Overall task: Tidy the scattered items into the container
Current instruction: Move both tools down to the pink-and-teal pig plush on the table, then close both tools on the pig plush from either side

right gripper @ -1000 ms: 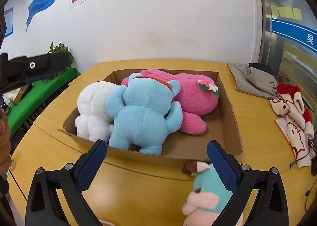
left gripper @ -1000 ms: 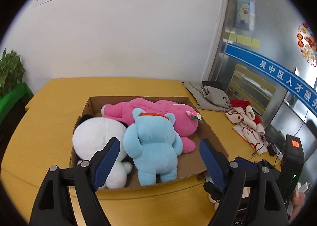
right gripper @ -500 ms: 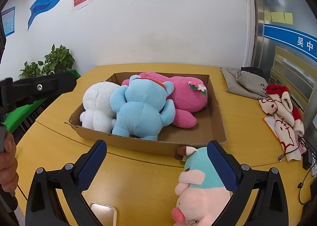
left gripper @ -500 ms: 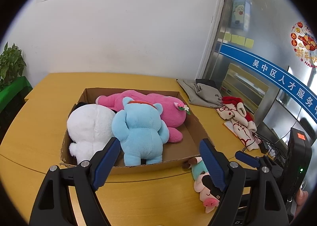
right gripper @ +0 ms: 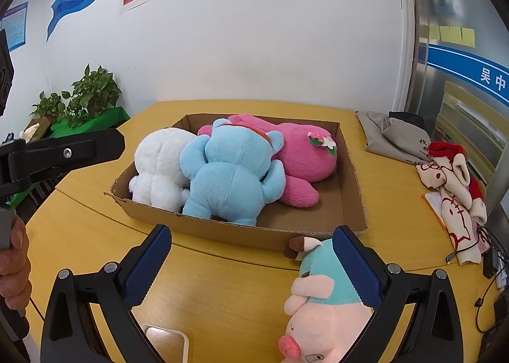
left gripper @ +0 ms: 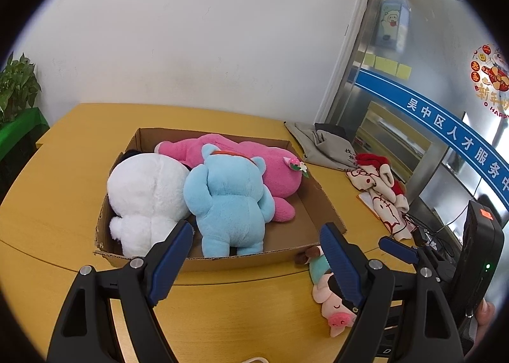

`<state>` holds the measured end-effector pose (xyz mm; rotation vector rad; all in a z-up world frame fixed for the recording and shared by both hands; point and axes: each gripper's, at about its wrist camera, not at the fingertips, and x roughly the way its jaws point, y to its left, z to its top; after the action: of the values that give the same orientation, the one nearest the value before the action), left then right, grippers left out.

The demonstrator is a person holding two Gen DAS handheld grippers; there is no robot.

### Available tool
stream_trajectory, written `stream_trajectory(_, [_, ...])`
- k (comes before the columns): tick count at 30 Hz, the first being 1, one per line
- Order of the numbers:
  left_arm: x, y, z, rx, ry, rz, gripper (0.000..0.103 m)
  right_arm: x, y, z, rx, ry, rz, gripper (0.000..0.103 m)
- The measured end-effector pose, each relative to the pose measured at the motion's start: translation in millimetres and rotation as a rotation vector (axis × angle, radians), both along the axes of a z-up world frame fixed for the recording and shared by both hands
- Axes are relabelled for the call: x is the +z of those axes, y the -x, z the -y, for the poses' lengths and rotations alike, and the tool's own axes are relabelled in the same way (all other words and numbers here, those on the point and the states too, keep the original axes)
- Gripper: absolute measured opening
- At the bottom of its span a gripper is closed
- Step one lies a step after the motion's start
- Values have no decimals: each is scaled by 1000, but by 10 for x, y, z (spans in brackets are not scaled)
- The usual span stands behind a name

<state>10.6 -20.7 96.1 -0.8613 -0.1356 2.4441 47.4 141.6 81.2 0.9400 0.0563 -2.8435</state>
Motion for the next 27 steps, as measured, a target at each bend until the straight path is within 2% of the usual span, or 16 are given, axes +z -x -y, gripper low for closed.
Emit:
stream_trajectory(6, [-53, 22, 9, -15, -4, 22, 82, -36, -36, -64, 16, -7, 12, 103])
stream_trajectory(11, [-118, 40, 13, -55, -33, 58, 82, -146, -90, -564, -64, 46, 38, 103])
stream_trajectory(15, [-219, 90, -86, -80, -51, 105, 82, -409, -100, -963, -160, 85, 125, 103])
stream_trajectory(22, [-364, 135, -351, -153, -47, 171, 82, -881, -38, -972, -128, 84, 260, 103])
stream_trajectory(27, [-478, 184, -471, -210, -59, 237, 82, -1144, 52, -995, -135, 63, 324, 103])
